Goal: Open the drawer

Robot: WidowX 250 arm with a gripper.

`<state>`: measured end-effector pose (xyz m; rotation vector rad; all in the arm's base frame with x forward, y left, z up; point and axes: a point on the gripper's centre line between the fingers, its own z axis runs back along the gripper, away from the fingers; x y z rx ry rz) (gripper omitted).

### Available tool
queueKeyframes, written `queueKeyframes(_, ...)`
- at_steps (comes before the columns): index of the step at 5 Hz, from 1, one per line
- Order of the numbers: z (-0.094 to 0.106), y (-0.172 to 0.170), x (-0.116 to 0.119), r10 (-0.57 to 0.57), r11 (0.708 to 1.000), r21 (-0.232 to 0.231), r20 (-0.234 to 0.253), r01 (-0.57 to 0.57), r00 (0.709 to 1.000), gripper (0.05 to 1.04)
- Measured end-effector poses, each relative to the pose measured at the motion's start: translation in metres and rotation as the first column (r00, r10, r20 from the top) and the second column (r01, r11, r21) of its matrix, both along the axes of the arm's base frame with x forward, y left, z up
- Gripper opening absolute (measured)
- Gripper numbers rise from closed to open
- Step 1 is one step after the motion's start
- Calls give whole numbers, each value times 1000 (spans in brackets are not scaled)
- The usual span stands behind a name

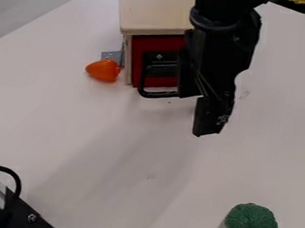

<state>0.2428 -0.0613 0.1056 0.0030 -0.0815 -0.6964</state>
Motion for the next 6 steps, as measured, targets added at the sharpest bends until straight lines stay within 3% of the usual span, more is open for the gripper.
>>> queueKeyframes(2,-13,12,6,41,999,15,-37,-40,998,999)
queueKeyframes(4,-11,36,21,110,993,33,-11,-110,994,999)
queueKeyframes(6,-26,68,38,110,984,134,44,-115,993,999)
